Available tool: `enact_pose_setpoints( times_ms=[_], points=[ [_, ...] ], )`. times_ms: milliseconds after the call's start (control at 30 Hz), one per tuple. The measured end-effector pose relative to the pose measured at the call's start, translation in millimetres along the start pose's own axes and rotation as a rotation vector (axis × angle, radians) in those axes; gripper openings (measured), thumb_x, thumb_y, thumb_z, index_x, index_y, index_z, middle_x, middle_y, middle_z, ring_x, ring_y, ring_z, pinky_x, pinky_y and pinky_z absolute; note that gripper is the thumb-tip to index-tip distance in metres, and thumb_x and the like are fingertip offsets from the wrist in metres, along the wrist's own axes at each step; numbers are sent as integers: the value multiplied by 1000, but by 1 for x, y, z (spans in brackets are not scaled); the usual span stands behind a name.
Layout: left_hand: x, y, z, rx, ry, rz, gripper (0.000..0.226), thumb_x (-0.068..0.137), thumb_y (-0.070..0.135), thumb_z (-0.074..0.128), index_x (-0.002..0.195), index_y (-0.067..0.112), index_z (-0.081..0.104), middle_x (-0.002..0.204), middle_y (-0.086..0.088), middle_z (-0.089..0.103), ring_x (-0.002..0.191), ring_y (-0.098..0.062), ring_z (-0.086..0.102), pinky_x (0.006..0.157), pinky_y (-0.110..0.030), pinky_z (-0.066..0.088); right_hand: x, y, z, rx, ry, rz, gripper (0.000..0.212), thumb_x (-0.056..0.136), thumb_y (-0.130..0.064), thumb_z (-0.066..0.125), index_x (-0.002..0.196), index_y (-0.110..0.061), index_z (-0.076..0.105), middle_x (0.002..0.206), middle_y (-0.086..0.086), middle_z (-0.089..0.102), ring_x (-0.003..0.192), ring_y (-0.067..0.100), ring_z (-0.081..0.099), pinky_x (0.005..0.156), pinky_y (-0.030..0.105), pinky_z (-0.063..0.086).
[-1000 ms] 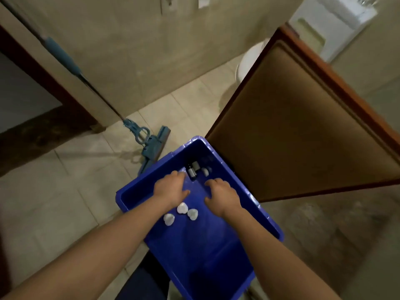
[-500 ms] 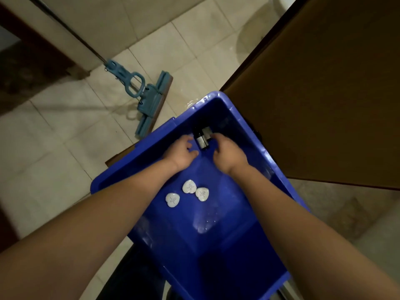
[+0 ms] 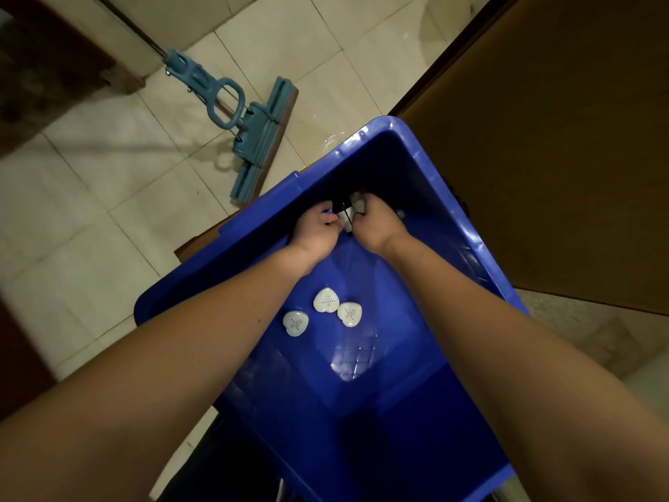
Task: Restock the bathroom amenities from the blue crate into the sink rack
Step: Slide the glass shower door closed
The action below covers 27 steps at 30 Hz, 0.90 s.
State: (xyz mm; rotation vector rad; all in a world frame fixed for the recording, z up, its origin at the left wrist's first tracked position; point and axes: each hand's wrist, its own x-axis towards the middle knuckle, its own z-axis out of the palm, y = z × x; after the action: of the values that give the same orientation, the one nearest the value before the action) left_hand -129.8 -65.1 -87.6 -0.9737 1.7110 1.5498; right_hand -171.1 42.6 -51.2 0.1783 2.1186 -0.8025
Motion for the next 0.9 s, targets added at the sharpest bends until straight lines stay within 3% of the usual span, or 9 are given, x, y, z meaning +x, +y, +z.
enact_pose_setpoints(
  times_ms=[100,233,300,400,500,567,667,800,900],
  points=[
    [0,-2,0,-53,8,-21,45,99,3,48,143,4,41,132,-18,58,121,-28,56,103,-38,47,5,0,3,11,7,10,33,91,-4,45,123,-5,56,119,17,62,113,32,56,86,28,40],
    [-5,-7,-2,-150,6,-23,21,101,4,46,120,2,54,99,-8,65,89,-21,64,70,-23,51,8,0,11,69,-7,9,34,93,-5,45,125,-8,56,117,14,63,110,30,58,85,27,41],
    [-7,-10,-3,-160,7,-27,17,101,9,48,114,4,57,94,-7,65,76,-13,63,66,-21,51,9,2,15,95,-10,21,38,96,-9,45,134,-10,52,126,12,61,116,28,56,94,31,44],
    [-10,-18,-7,-147,-14,-60,11,101,16,50,107,9,57,95,-5,66,73,-10,64,66,-21,53,9,6,20,136,-16,63,39,100,-19,46,138,-13,50,129,10,60,118,25,56,103,37,45],
    [-12,-24,-11,-81,-31,-73,9,101,22,51,95,16,54,86,0,64,70,-9,62,64,-21,52,5,10,23,160,-33,85,22,99,-22,50,119,-14,55,105,7,64,97,22,60,92,37,49],
    [-14,-27,-12,-54,-37,-90,13,101,26,51,89,19,51,86,1,62,71,-11,60,66,-25,52,1,13,24,177,-48,100,8,97,-21,52,104,-16,50,90,5,60,83,19,56,81,38,47],
    [-19,-27,-13,-66,-54,-125,14,101,27,48,89,19,49,89,-2,62,72,-12,59,67,-26,52,-9,18,27,228,-63,154,14,93,-16,52,85,-18,41,78,2,53,74,19,51,71,36,42],
    [-28,-22,-12,-132,-80,-160,12,102,24,44,93,18,48,87,-4,60,73,-13,60,56,-22,52,-30,26,29,377,-49,245,18,94,-16,48,82,-20,34,77,3,51,70,20,52,60,32,42],
    [-35,-18,-10,-165,-118,-173,13,102,23,44,90,18,46,89,-7,56,83,-22,61,61,-28,55,-46,32,26,481,-81,303,10,98,-21,40,91,-17,43,81,4,53,68,20,53,63,33,44]
  ],
)
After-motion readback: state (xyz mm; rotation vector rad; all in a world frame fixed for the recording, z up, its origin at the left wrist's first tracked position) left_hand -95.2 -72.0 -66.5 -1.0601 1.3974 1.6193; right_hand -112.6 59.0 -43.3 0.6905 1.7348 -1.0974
